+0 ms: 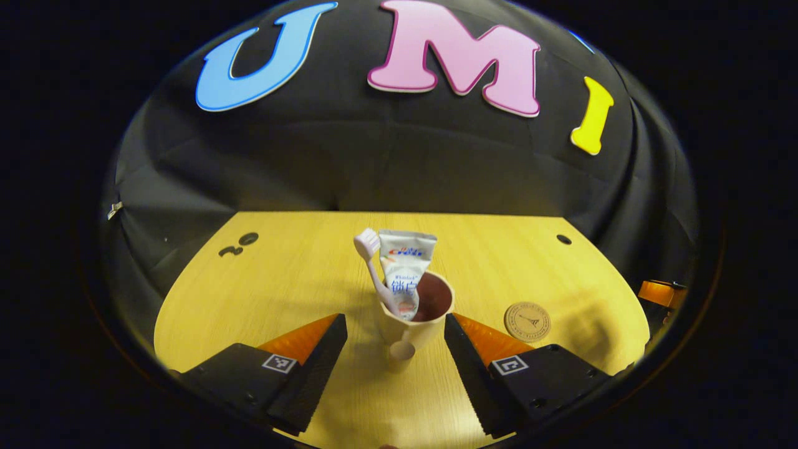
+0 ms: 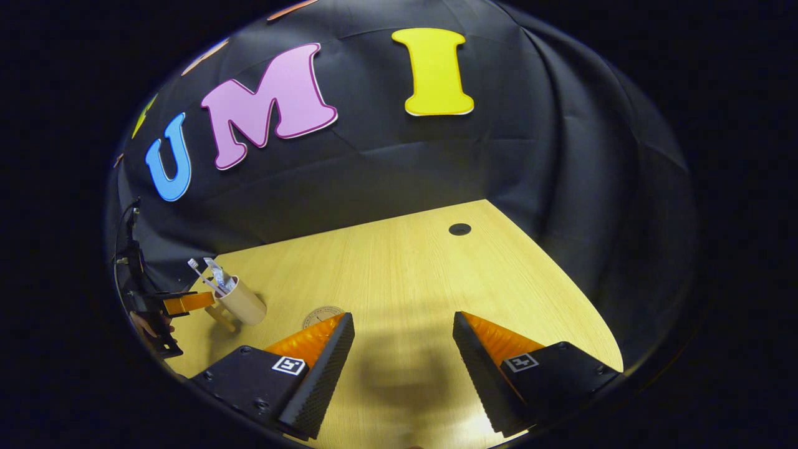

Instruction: Put the toothbrush and toothpaste on the desktop into the cup, then pick up the cup and place it on the coaster on the desktop.

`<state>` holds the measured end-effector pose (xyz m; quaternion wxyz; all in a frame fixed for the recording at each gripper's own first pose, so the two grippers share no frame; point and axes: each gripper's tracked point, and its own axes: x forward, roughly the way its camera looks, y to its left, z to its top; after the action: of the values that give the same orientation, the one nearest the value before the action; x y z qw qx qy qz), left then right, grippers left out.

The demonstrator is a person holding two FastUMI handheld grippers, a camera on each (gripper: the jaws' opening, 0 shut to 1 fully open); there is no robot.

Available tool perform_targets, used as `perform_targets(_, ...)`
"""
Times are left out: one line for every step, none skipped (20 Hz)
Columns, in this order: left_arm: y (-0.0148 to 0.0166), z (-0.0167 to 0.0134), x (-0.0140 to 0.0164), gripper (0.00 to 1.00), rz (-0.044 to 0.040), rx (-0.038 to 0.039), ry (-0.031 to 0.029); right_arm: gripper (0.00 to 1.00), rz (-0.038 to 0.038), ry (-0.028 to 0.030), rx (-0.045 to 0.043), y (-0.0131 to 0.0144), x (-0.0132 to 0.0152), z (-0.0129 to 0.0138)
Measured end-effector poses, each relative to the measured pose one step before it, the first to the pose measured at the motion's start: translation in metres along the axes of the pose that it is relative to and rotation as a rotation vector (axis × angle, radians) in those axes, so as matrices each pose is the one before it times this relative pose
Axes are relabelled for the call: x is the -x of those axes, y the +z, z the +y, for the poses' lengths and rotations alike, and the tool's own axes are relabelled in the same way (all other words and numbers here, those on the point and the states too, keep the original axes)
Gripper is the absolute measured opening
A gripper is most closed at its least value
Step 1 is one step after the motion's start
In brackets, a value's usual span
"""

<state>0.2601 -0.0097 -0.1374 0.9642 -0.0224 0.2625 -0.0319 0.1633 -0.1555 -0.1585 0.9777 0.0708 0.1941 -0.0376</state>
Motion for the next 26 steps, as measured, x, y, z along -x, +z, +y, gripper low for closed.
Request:
perform_targets(-0.00313, -0.00004, -0.00182, 0.98, 0.04521, 0.00365, -0.00168, 0.98, 0.00187, -0.00549, -0.01217, -0.0009, 0.00322, -0.0049)
perform_targets(-0.00372, 0.00112, -0.00527, 0.98, 0.04216, 0.00303, -0.00298, 0.98, -0.00028, -0.00836, -0.01163, -0.00063, 0.00206, -0.00654)
perform_targets(-0.0047, -0.00025, -0.00578, 0.98, 0.05432, -0.00061, -0.01068, 0.98, -0.00136, -0.00955, -0.01042, -0.00087, 0.00412, -0.00671)
perform_targets(-0.00667, 0.004, -0.00623, 0.98, 0.04737, 0.00655, 0.01283, 0.98, -0.0043, -0.00964, -0.01099, 0.00051, 0.00214, -0.00611)
perform_targets(-0.00566, 0.002, -0.00659, 0.98, 0.05723, 0.01677, 0.00315, 0.99, -0.00241, -0.00776, -0.00628, -0.00022, 0.00105, -0.00513)
perform_targets(-0.00519, 0.00049, -0.00466, 0.98, 0.04915, 0.01972, -0.00591, 0.98, 0.00726, -0.01248, -0.00335, -0.00398, 0.00275, -0.01063)
perform_targets(-0.00367, 0.00041, -0.00499, 0.98, 0.04143, 0.01505, -0.0038, 0.98, 0.00203, -0.00886, -0.00756, 0.00312, -0.00119, 0.00054)
perform_targets(-0.00333, -0.00112, -0.00433, 0.98, 0.03475, 0.00798, -0.00691, 0.98, -0.00417, -0.00841, -0.01057, 0.00193, 0.00209, -0.00265)
perform_targets(0.00019, -0.00074, -0.00346, 0.98, 0.01972, 0.00138, -0.00334, 0.98, -0.00479, -0.00853, -0.00949, 0.00099, 0.00367, -0.00528)
perform_targets(0.00018, -0.00182, -0.00473, 0.98, 0.02315, -0.00242, -0.00895, 0.98, -0.00332, -0.00766, -0.00475, 0.00014, 0.00189, -0.00579)
perform_targets(-0.0003, -0.00108, -0.00391, 0.98, 0.02882, -0.00546, -0.00432, 0.98, 0.00338, -0.01122, 0.00102, -0.00241, 0.00221, -0.00658)
perform_targets(-0.00276, -0.00019, -0.0027, 0.98, 0.03875, -0.00191, 0.00009, 0.98, 0.01151, -0.01, 0.00202, -0.003, 0.00086, -0.0053)
perform_targets(-0.00189, -0.00096, -0.0024, 0.98, 0.03271, -0.00681, -0.00243, 0.98, 0.00817, -0.00778, -0.00143, -0.00311, 0.00058, -0.00436)
perform_targets(0.00256, 0.00058, -0.00443, 0.98, 0.02426, -0.01372, 0.00671, 0.99, 0.00315, -0.00792, -0.00293, -0.00183, 0.00252, -0.00488)
perform_targets(0.00099, 0.0028, -0.00302, 0.98, 0.02245, -0.01458, 0.01925, 0.98, -0.00133, -0.01004, -0.00337, -0.00113, 0.00222, -0.0043)
perform_targets(-0.0014, 0.00416, -0.00054, 0.97, 0.02942, -0.00736, 0.02121, 0.98, -0.0006, -0.0101, -0.00463, -0.00143, 0.00156, -0.00484)
perform_targets(0.00094, 0.00087, -0.00114, 0.95, 0.01949, -0.00981, 0.00488, 0.98, 0.00702, -0.00739, -0.00643, -0.00344, 0.00176, -0.00374)
perform_targets(0.00022, -0.00213, -0.00096, 0.94, 0.02296, -0.01116, 0.00056, 0.98, 0.02116, -0.00708, -0.00802, -0.00559, 0.00192, -0.00394)
perform_targets(0.00029, -0.00056, -0.00078, 0.91, 0.02105, -0.011, 0.00245, 0.98, 0.01694, -0.00749, -0.01009, -0.00659, 0.00242, -0.00396)
perform_targets(-0.00073, -0.00036, -0.00063, 0.9, 0.01835, -0.01078, 0.00077, 0.99, 0.00852, -0.00624, -0.0091, -0.00402, 0.00288, -0.00435)
perform_targets(-0.00035, 0.00025, -0.00178, 0.86, 0.01867, -0.01192, 0.00656, 0.98, 0.00633, -0.0065, -0.00855, -0.00347, 0.00105, -0.00324)
perform_targets(-0.00066, -0.00003, -0.00059, 0.82, 0.01763, -0.01337, 0.00609, 0.98, 0.00743, -0.00648, -0.0085, -0.00311, 0.00159, -0.00329)
perform_targets(0.00048, -0.00139, -0.00187, 0.77, 0.00893, -0.01735, 0.00173, 0.98, 0.01032, -0.00706, -0.0076, -0.00535, 0.00131, -0.00339)
perform_targets(0.00055, -0.00367, -0.00173, 0.72, 0.00464, -0.0169, -0.0037, 0.98, 0.01376, -0.00504, -0.00693, -0.00515, 0.00071, -0.00235)
perform_targets(0.00016, -0.00188, -0.00027, 0.56, 0.00436, -0.01172, -0.00238, 0.99, 0.01328, -0.0023, -0.00564, -0.00508, 0.00145, -0.00207)
perform_targets(-0.00052, -0.00228, -0.00047, 0.56, 0.00816, -0.00451, -0.00244, 0.99, 0.00362, -0.00636, -0.00594, -0.0023, 0.00317, -0.00373)
